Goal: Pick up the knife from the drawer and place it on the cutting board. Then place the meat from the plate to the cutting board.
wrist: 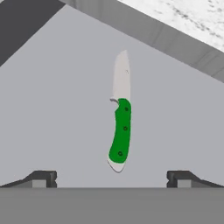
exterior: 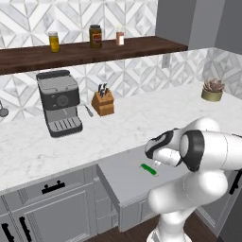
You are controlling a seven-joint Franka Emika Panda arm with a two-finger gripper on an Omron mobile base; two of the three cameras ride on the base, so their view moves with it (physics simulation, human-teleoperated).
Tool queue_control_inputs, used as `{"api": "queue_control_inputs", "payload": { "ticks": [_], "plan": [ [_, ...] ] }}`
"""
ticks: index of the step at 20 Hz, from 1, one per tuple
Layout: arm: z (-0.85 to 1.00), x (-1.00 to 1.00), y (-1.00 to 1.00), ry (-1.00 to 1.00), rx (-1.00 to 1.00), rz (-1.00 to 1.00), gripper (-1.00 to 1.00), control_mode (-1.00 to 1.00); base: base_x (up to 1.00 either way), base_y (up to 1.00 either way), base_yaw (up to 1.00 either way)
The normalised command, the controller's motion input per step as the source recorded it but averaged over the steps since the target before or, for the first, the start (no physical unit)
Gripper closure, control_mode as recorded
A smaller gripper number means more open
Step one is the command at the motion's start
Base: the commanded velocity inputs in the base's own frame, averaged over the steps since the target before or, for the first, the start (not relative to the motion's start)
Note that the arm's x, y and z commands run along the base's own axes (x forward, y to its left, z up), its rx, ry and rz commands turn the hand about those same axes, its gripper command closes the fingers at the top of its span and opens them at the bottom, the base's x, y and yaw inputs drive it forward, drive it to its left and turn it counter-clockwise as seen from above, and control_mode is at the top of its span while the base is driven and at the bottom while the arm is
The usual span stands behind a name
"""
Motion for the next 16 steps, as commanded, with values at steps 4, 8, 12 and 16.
{"api": "queue_control_inputs", "payload": {
  "ticks": [4, 8, 12, 16],
  "plan": [
    [-0.11, 0.02, 0.01, 0.12, 0.00, -0.02, -1.00, -1.00, 0.00, 0.00, 0.00],
    [-0.26, 0.04, 0.00, 0.15, 0.00, -0.01, -1.00, -1.00, 0.00, 0.00, 0.00],
    [-0.23, 0.16, 0.00, 0.08, 0.00, 0.00, -1.00, -1.00, 0.00, 0.00, 0.00],
    [-0.27, 0.18, 0.00, 0.05, 0.00, 0.00, -1.00, -1.00, 0.00, 0.00, 0.00]
  ]
}}
